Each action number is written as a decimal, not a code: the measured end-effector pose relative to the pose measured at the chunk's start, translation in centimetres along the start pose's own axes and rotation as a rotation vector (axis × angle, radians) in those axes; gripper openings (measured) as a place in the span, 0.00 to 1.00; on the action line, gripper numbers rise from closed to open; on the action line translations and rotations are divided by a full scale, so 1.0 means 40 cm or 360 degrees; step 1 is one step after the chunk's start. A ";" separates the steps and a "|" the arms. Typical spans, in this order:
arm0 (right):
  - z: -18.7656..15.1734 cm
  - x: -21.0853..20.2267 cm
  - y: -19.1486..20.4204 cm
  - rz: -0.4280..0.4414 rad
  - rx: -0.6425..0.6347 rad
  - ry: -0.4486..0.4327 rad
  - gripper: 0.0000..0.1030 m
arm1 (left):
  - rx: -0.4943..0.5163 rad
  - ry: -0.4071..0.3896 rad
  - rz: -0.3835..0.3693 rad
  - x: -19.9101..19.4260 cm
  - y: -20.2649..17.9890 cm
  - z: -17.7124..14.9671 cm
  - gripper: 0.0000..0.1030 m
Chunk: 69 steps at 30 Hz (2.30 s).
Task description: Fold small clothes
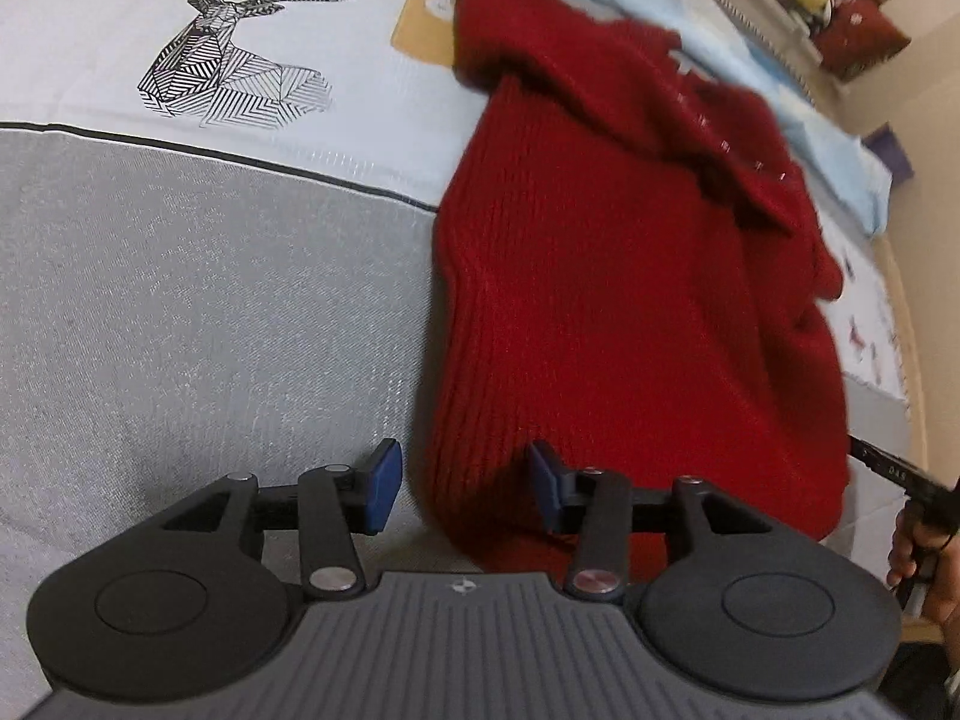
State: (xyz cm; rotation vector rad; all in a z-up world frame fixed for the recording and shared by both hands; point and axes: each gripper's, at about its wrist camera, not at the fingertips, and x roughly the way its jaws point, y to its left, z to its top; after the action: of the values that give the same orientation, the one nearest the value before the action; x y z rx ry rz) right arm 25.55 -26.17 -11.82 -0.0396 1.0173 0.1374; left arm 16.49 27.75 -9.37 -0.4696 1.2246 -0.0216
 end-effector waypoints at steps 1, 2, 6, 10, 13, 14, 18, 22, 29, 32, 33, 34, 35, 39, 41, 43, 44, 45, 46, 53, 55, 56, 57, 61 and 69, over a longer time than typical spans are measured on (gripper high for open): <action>-0.004 0.016 0.001 -0.0005 -0.0007 0.0040 0.60 | 0.0007 0.0002 0.0004 0.001 0.001 -0.002 0.51; -0.011 0.030 0.001 -0.0014 -0.0025 0.0062 0.59 | 0.0004 0.0000 -0.0001 -0.001 0.006 -0.006 0.51; -0.033 0.038 0.030 0.0022 -0.0142 0.0027 0.37 | 0.0009 -0.0039 -0.0038 0.003 -0.004 0.001 0.50; -0.041 0.007 0.035 0.0058 -0.0179 0.0003 0.07 | 0.0120 -0.0050 0.0051 0.025 -0.031 -0.011 0.50; -0.038 -0.051 0.003 0.0074 -0.0120 -0.0095 0.06 | 0.0186 -0.0100 0.0122 0.025 -0.069 -0.014 0.26; -0.034 -0.074 -0.015 0.0076 -0.0093 -0.0132 0.06 | 0.0216 -0.0124 0.0122 0.014 -0.080 -0.015 0.25; -0.045 -0.201 -0.078 0.0156 0.0018 -0.0317 0.06 | 0.0326 -0.0257 0.0037 -0.072 -0.127 -0.028 0.20; -0.073 -0.383 -0.126 0.0398 0.0138 -0.0586 0.05 | 0.0426 -0.0461 -0.0136 -0.230 -0.157 -0.057 0.15; -0.114 -0.450 -0.221 0.0630 0.0351 -0.0499 0.09 | 0.0359 -0.0304 0.0127 -0.251 -0.086 -0.079 0.07; -0.115 -0.333 -0.193 0.0316 0.0176 -0.0077 0.18 | 0.0450 -0.0158 0.0252 -0.184 -0.094 -0.079 0.10; -0.120 -0.308 -0.179 0.0228 0.0090 0.0001 0.19 | 0.0455 -0.0131 0.0260 -0.173 -0.101 -0.081 0.13; -0.121 -0.292 -0.170 0.0198 0.0042 0.0036 0.19 | 0.0486 -0.0178 0.0233 -0.166 -0.107 -0.085 0.20; -0.118 -0.285 -0.164 0.0197 0.0029 0.0038 0.23 | 0.0503 -0.0156 0.0232 -0.158 -0.108 -0.091 0.26; -0.113 -0.246 -0.133 0.0238 0.0000 0.0068 0.35 | 0.0633 -0.0052 0.0231 -0.114 -0.137 -0.116 0.30; -0.127 -0.233 -0.109 0.0253 -0.0058 0.0109 0.37 | 0.0714 0.0031 0.0240 -0.071 -0.152 -0.131 0.34; -0.139 -0.211 -0.077 0.0265 -0.0118 0.0162 0.37 | 0.0815 0.0110 0.0289 -0.033 -0.156 -0.161 0.35; -0.151 -0.204 -0.059 0.0271 -0.0142 0.0185 0.37 | 0.0882 0.0164 0.0346 -0.006 -0.158 -0.181 0.35; -0.162 -0.191 -0.051 0.0268 -0.0170 0.0210 0.37 | 0.0931 0.0212 0.0400 0.014 -0.157 -0.197 0.35; -0.171 -0.182 -0.044 0.0252 -0.0200 0.0234 0.37 | 0.0978 0.0242 0.0457 0.030 -0.156 -0.212 0.38; -0.151 -0.203 -0.065 0.0148 -0.0140 0.0068 0.37 | 0.0858 -0.0054 0.0439 -0.052 -0.203 -0.161 0.52; -0.117 -0.237 -0.084 0.0124 -0.0056 -0.0082 0.37 | 0.0815 -0.0212 0.0427 -0.083 -0.235 -0.143 0.62; -0.098 -0.255 -0.091 0.0103 -0.0018 -0.0168 0.37 | 0.0795 -0.0309 0.0427 -0.098 -0.258 -0.134 0.66; -0.081 -0.266 -0.096 0.0084 0.0008 -0.0232 0.37 | 0.0783 -0.0381 0.0427 -0.107 -0.280 -0.129 0.67; -0.011 -0.279 -0.113 0.0074 0.0123 -0.0427 0.39 | 0.0677 -0.0590 0.0407 -0.126 -0.350 -0.109 0.67; 0.143 -0.178 -0.095 -0.0005 0.0168 -0.0589 0.40 | 0.0763 -0.0796 0.0362 -0.063 -0.518 -0.040 0.68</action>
State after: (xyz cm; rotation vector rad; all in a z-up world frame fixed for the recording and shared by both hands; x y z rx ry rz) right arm 27.22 -30.06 -2.88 0.0781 0.6538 0.0838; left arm 18.97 9.14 -0.12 0.0877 0.7370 -0.0028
